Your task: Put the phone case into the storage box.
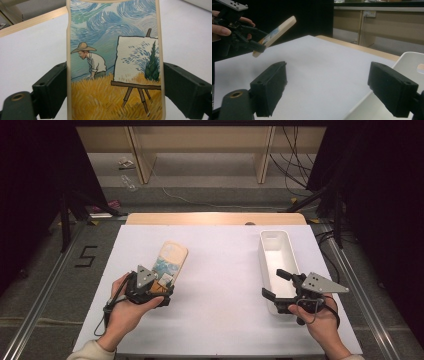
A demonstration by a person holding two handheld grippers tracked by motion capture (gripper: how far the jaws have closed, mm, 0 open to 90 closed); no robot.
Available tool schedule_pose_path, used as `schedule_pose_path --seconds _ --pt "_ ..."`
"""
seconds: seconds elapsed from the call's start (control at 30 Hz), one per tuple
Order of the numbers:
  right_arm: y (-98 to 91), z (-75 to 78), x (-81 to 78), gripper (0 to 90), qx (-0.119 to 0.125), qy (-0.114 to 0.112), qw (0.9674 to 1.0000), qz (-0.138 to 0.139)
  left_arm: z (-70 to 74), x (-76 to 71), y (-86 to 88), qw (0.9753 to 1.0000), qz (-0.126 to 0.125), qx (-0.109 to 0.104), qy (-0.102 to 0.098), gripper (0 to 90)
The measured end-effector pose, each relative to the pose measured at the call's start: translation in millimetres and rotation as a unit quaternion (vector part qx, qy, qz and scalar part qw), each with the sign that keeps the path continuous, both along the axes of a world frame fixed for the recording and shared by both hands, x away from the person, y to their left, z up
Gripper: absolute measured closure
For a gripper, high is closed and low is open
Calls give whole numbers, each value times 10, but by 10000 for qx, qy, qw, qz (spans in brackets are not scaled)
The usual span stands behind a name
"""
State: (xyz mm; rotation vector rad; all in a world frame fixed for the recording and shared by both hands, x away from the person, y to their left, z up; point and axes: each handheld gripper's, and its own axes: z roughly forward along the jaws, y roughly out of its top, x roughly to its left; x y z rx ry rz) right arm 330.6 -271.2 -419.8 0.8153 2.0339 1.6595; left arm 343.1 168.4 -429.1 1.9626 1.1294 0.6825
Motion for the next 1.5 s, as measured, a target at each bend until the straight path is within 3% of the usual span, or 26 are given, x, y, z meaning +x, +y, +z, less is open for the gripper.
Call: schedule_pose_path --seconds 0.37,0.97,1.5 --pt "40 8 -3 164 19 -5 10000 79 4 11 -114 9996 -179 76 -202 113" --pt "231 57 30 159 110 15 9999 95 -4 12 -169 9990 -320 2 -326 113" --pt "457 100 70 157 129 35 9997 188 10 1 -265 9980 -479 58 -399 112"
